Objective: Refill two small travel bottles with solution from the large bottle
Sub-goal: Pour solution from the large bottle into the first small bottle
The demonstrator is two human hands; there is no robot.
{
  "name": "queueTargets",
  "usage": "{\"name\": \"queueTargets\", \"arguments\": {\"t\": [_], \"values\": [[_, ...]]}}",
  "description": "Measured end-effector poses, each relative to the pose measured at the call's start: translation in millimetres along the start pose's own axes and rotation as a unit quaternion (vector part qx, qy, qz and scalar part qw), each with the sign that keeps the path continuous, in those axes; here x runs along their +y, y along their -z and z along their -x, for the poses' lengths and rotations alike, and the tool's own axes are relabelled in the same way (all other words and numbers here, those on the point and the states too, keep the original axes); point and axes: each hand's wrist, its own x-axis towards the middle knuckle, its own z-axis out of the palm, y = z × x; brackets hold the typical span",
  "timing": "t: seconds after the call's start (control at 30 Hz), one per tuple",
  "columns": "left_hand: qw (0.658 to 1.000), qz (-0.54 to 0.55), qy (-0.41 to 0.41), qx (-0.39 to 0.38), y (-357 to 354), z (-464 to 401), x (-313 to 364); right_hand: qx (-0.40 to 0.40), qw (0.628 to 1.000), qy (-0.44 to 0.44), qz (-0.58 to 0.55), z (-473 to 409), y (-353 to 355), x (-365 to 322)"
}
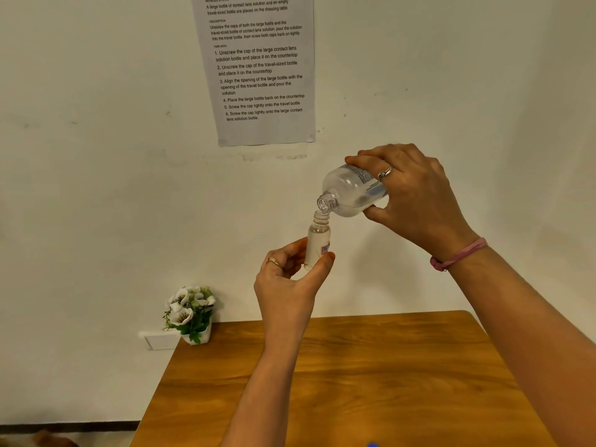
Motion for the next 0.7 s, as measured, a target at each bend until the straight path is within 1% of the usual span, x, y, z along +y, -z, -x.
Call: {"name": "queueTargets", "arguments": {"t": [0.7], "values": [[1.0,0.011,-0.006,0.0,-0.6,0.4,2.9,-0.002,1.0,-0.006,0.002,-0.1,1.3,-1.7]]}}
